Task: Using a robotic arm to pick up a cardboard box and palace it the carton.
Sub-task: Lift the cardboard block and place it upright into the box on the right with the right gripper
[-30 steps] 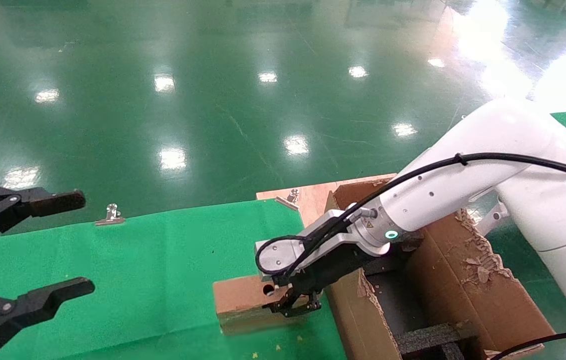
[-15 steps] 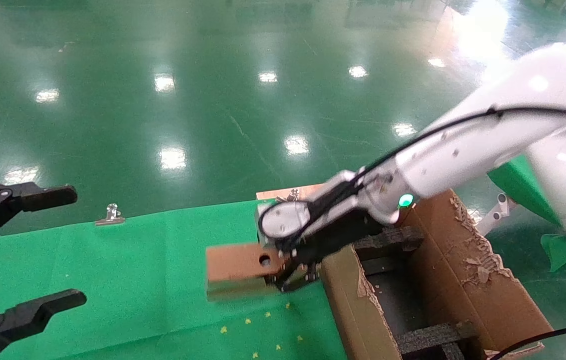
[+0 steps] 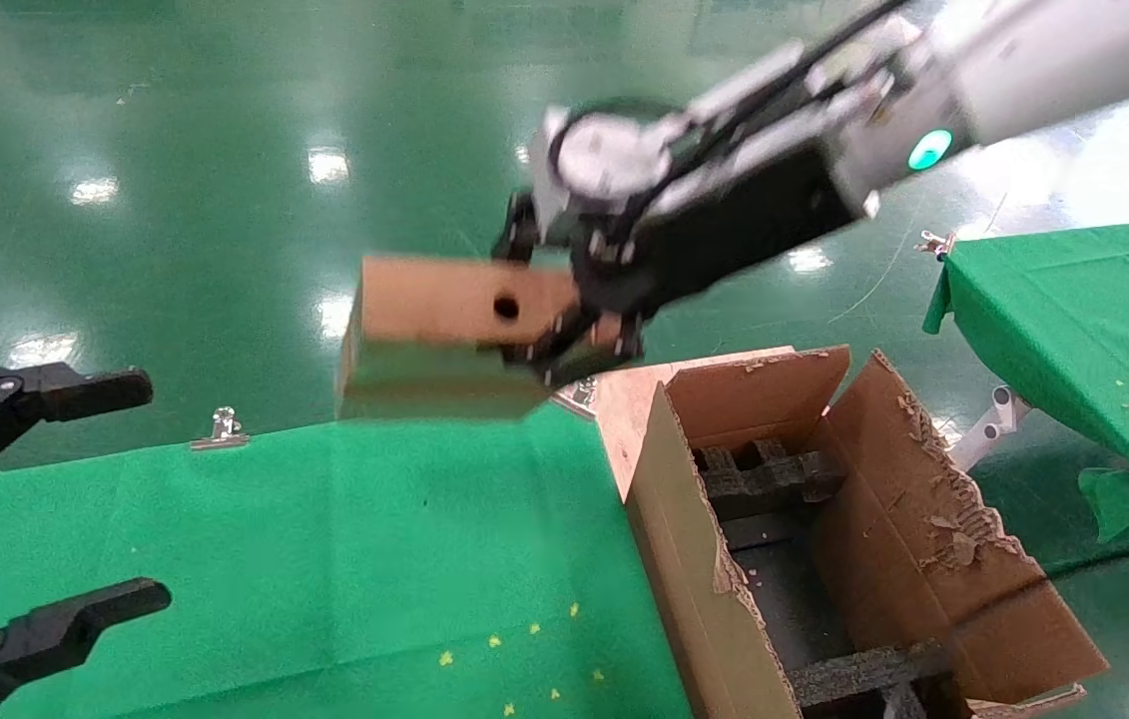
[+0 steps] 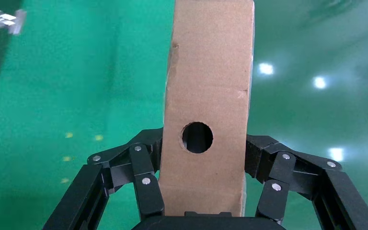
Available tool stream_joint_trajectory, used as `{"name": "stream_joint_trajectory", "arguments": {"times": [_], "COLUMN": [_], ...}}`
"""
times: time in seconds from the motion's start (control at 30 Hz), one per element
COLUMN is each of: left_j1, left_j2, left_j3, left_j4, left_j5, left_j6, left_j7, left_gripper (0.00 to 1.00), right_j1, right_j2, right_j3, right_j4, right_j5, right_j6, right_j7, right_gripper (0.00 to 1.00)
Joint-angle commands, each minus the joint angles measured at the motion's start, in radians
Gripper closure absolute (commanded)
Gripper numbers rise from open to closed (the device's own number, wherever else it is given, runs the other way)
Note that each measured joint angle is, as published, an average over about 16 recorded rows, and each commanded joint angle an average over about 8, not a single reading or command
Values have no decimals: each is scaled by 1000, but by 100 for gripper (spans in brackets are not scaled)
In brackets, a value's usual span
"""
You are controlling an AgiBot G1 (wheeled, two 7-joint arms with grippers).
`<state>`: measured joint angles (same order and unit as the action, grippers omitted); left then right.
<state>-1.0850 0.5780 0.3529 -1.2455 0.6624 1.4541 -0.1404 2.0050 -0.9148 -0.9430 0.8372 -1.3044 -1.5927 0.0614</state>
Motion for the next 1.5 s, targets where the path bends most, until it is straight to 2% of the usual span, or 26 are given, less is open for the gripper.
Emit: {"name": "stream_joint_trajectory", "arguments": {"times": [0.03, 0.37, 0.67, 1.07, 1.33, 1.5], "left_j1": [0, 0, 0, 0, 0, 0], "left_j2": [0, 0, 0, 0, 0, 0], "left_j3": [0, 0, 0, 0, 0, 0], "left_j4": [0, 0, 0, 0, 0, 0], "left_j5": [0, 0, 0, 0, 0, 0], "left_j6": [0, 0, 0, 0, 0, 0], "left_j7": [0, 0, 0, 0, 0, 0], "left_gripper": [0, 0, 0, 0, 0, 0], "right_j1": [46, 125, 214, 358, 426, 442], "right_j2": [5, 41, 182, 382, 473, 503], "right_j3": [-19, -133, -286, -551, -723, -796], "right_j4": [-34, -120, -123, -88, -118, -133], "right_j5": [30, 111, 135, 129, 117, 134], "right_j6": [2, -1, -7, -9, -8, -4], "right_j7": [-23, -88, -79, -36, -33, -24], "right_gripper": [100, 100, 100, 100, 100, 100]}}
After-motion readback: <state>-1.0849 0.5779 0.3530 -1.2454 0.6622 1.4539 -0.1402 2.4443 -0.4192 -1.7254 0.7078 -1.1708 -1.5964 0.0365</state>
